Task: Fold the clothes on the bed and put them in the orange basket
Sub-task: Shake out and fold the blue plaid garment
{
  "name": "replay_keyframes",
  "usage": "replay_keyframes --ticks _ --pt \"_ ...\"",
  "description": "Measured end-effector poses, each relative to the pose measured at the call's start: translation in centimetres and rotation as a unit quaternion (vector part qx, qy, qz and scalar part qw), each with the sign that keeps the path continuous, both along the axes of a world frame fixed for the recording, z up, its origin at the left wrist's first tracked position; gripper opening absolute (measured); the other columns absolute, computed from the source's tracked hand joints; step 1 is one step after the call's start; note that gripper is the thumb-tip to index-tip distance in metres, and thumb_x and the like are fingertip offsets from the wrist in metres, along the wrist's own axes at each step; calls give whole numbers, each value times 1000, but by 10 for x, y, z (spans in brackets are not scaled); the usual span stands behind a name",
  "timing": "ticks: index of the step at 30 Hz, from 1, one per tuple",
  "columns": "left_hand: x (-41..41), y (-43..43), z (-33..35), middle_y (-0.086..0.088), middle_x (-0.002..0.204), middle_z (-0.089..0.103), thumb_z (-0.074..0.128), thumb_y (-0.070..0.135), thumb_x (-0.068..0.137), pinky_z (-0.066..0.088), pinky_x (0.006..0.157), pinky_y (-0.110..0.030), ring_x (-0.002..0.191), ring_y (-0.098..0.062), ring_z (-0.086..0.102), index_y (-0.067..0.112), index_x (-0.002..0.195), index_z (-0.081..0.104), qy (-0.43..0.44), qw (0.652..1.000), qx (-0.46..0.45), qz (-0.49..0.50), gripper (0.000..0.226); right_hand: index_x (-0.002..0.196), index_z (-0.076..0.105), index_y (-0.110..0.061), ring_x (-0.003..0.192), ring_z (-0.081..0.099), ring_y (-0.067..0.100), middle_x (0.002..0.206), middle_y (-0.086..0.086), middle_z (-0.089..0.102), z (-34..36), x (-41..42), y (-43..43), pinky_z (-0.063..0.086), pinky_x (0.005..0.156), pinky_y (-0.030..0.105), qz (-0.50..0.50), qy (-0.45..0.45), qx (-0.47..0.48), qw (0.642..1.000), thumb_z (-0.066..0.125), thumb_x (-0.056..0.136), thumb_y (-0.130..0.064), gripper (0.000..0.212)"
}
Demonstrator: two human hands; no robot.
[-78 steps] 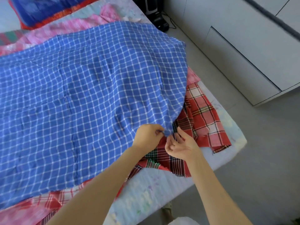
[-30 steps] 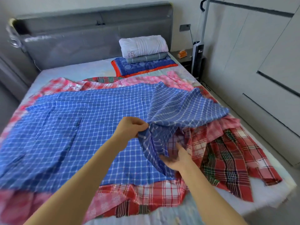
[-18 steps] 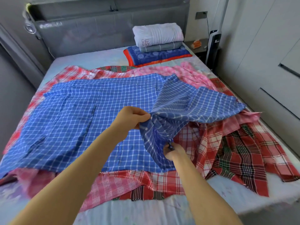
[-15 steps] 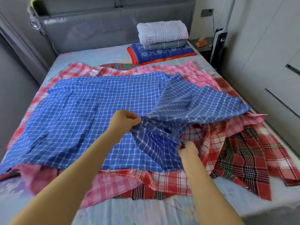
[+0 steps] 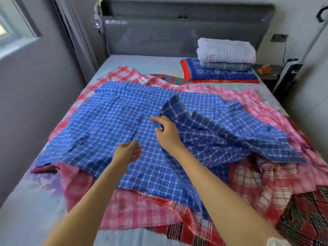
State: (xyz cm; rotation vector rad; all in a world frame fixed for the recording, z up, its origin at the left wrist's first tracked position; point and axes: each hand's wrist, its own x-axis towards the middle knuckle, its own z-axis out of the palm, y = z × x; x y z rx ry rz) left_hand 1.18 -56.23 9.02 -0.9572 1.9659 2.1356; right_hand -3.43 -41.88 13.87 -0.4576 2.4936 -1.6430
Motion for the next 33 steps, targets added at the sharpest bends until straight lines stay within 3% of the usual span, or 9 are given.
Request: replay_keyframes --ticks 3,7,13,16,20,24,29,31,33 --pt "-3 -60 19 -8 86 65 43 41 96 50 66 -29 79 -18 63 7 92 58 35 994 102 24 37 122 60 -8 72 48 -5 83 -8 47 -8 10 -81 35 66 10 94 -2 27 995 39 84 13 48" --pt "-6 -163 31 0 56 59 49 56 83 47 66 -30 61 -13 61 7 78 57 54 996 69 -25 50 118 62 -10 106 58 23 109 3 62 -20 15 -197 47 93 39 184 -33 43 981 42 82 11 46" --pt "-23 -303 5 -4 68 59 60 12 90 48 49 -19 57 -12 56 8 82 60 29 995 -51 84 9 114 66 -9 76 59 16 105 12 69 -44 3 -319 48 73 34 204 -68 72 974 48 87 1 35" --pt "-35 -355 -19 -8 80 62 52 4 93 51 59 -22 69 -17 61 8 82 60 39 993 -62 89 14 130 53 -18 101 61 17 117 1 65 -64 -25 -357 50 87 35 69 -17 136 988 57 91 -20 39" --pt "-47 -384 -54 -16 91 63 49 -5 91 56 71 -27 79 -24 62 -3 101 60 39 995 -72 52 15 147 25 -19 127 39 27 138 5 42 -81 -72 -404 33 101 40 98 36 308 946 64 82 -49 82" --pt "-48 -412 -92 -11 84 65 53 1 92 57 66 -23 75 -17 65 1 91 61 41 996 -3 77 8 113 66 -23 119 50 23 121 2 60 -105 -109 -450 37 101 37 208 20 350 913 64 85 -19 28" --pt "-39 -471 -156 -4 71 62 57 -4 84 50 69 -25 72 -18 59 10 80 66 -22 965 158 209 17 108 69 -14 114 57 18 120 1 65 -141 -111 -496 45 98 39 256 -31 299 919 50 88 2 31" --pt "-36 -495 -193 -2 62 55 53 -7 81 45 57 -20 62 -19 47 10 73 69 -77 957 59 273 25 102 71 -16 105 60 19 112 -1 68 -158 -109 -507 47 92 41 279 -38 299 912 55 93 -10 19" --pt "-34 -515 -228 -10 84 63 51 -1 83 49 73 -29 79 -26 56 4 98 67 -183 935 -106 286 22 85 71 -19 80 61 14 85 -6 70 -170 -109 -514 48 78 37 308 -52 295 903 55 95 -25 19"
